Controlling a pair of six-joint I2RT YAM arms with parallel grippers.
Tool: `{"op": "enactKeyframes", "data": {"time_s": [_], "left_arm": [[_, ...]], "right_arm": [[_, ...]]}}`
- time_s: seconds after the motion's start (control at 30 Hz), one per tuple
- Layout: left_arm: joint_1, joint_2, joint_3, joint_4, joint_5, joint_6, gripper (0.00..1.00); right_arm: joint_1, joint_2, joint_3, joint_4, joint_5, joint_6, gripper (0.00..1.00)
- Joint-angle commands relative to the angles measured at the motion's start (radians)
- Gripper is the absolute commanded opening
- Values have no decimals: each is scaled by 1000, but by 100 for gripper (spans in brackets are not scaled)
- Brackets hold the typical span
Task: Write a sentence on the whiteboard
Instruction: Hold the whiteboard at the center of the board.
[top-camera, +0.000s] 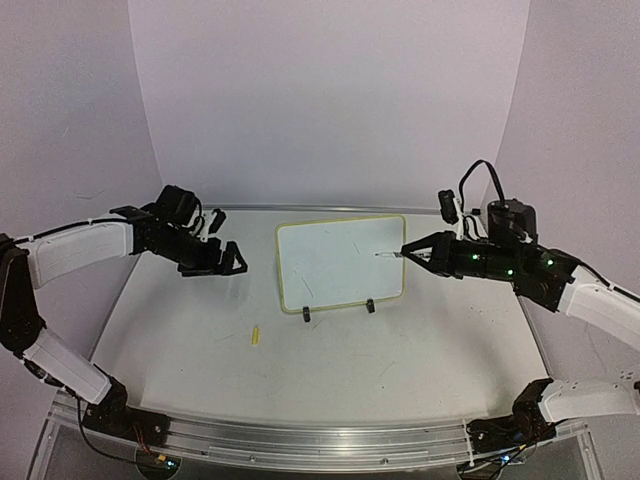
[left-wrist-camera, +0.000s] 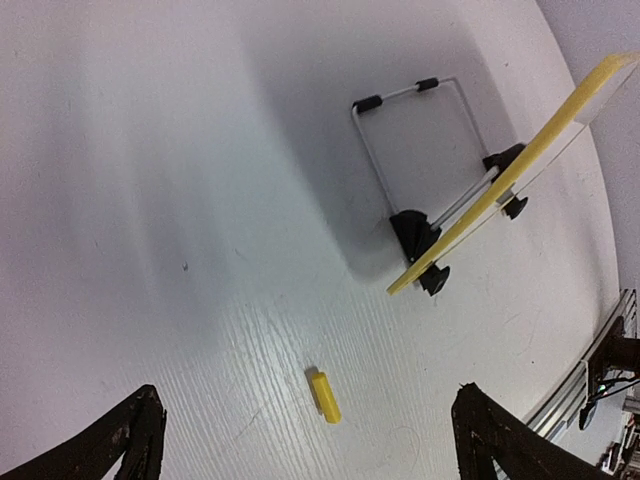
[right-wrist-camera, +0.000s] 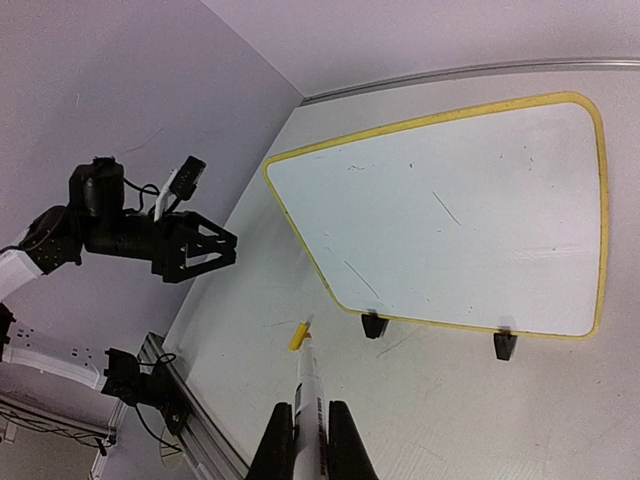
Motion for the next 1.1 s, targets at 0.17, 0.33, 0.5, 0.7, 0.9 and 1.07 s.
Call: {"op": "enactKeyframes", "data": {"time_s": [0.17, 0.33, 0.5, 0.7, 0.9, 1.07], "left_arm": [[79, 39, 178, 69, 259, 191, 97], [103, 64, 231, 159, 356, 222, 97], [113, 115, 265, 159, 476, 332, 96], [114, 158, 279, 159, 558, 400, 96], [113, 238, 338, 140, 616, 426, 93], [99, 284, 370, 131, 596, 434, 84]], "right_arm": [[110, 57, 1, 165, 112, 42, 0], [180, 127, 40, 232, 176, 33, 0], [224, 210, 89, 286, 217, 25, 0], [231, 303, 116, 378, 251, 44, 0], [231, 412, 197, 402, 274, 39, 0], [230, 487, 252, 436, 262, 35, 0]]}}
